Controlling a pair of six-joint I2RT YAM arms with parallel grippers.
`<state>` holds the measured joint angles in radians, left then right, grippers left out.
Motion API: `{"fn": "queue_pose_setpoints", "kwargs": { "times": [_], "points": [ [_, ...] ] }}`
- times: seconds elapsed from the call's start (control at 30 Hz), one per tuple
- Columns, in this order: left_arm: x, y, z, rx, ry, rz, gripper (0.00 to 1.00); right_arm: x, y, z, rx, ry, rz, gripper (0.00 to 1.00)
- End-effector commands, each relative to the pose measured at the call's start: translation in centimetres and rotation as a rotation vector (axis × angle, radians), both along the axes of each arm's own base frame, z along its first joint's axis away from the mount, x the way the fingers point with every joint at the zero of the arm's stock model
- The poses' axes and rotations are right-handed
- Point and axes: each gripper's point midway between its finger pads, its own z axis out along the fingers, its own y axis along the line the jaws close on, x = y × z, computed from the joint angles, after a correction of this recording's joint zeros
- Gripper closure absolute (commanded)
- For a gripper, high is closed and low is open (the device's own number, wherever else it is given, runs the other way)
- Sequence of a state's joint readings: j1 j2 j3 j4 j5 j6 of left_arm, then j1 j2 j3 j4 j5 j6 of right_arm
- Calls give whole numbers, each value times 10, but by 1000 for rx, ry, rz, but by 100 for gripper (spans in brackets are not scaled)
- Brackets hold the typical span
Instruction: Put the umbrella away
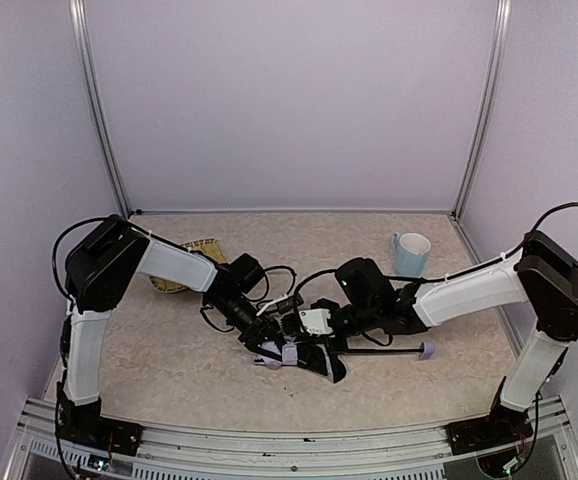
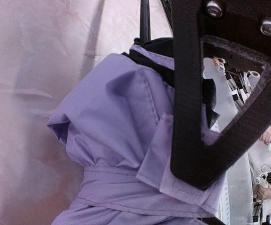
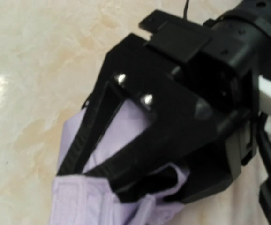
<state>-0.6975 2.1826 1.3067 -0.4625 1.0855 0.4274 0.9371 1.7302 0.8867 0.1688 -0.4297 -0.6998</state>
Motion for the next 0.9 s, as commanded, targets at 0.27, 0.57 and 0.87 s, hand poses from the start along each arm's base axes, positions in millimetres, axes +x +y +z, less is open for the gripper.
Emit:
{"fn": "queue_pose_setpoints", "kwargs": {
  "times": [0.27,0.57,0.87],
  "points": [
    [66,40,-79,295,-183,180,100,-99,29,39,180,6,382,100],
    [52,29,-64,251,-303,84,100,-109,19,-30,-68,-154,382,91],
    [48,25,-61,276,-423,61,100,-93,11,0,-51,-204,223,93]
  ]
}}
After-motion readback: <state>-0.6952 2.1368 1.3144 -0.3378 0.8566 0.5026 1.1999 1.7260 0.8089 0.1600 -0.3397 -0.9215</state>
